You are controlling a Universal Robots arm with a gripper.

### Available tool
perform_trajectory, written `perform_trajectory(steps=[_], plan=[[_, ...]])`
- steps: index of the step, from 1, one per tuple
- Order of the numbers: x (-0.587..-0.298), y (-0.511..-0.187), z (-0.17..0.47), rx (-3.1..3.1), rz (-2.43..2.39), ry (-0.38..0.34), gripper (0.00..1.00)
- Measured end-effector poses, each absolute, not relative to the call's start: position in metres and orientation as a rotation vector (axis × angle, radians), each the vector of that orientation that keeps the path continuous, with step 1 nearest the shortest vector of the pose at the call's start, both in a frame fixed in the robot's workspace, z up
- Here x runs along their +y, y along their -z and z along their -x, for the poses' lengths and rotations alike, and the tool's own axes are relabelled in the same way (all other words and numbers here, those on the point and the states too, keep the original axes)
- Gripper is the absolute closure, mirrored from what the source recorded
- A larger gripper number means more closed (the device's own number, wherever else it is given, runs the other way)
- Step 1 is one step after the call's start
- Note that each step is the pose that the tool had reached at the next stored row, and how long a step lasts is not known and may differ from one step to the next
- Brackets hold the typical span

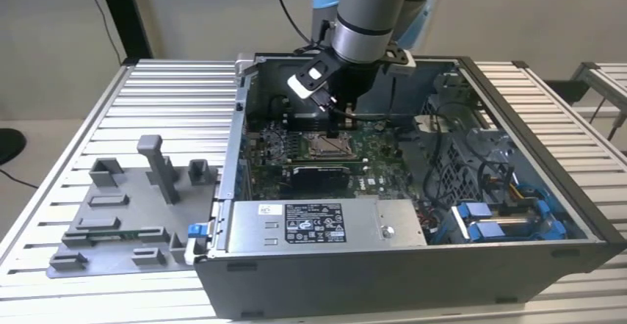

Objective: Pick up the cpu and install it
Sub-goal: 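Install the second cpu locking lever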

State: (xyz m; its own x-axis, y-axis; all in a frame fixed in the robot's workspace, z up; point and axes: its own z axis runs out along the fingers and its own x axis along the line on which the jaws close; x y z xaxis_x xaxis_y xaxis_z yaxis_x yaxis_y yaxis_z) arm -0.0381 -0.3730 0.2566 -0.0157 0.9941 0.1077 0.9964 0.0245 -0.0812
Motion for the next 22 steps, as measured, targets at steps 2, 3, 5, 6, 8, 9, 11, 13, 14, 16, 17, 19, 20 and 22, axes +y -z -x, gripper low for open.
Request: perform_trajectory(steps=[2,3,5,6,8,9,11,13,14,16,17,19,20,22], plan=[[-0.373,-0.256,0.040,-2.148,2.105,0.027,1.00],[-0.373,-0.256,0.041,-2.148,2.105,0.027,1.00],[-0.373,-0.256,0.043,-2.148,2.105,0.027,1.00],[-0.373,-0.256,0.044,-2.148,2.105,0.027,1.00],[-0.373,-0.256,0.045,-2.148,2.105,0.027,1.00],[-0.373,-0.256,0.046,-2.148,2.105,0.027,1.00],[-0.374,-0.256,0.046,-2.148,2.105,0.027,1.00],[-0.374,-0.255,0.047,-2.148,2.105,0.027,1.00],[-0.374,-0.253,0.047,-2.148,2.105,0.027,1.00],[-0.374,-0.251,0.048,-2.148,2.105,0.027,1.00],[-0.374,-0.250,0.048,-2.148,2.105,0.027,1.00],[-0.374,-0.248,0.049,-2.148,2.105,0.027,1.00],[-0.374,-0.248,0.050,-2.148,2.105,0.027,1.00],[-0.374,-0.247,0.052,-2.148,2.105,0.027,1.00]])
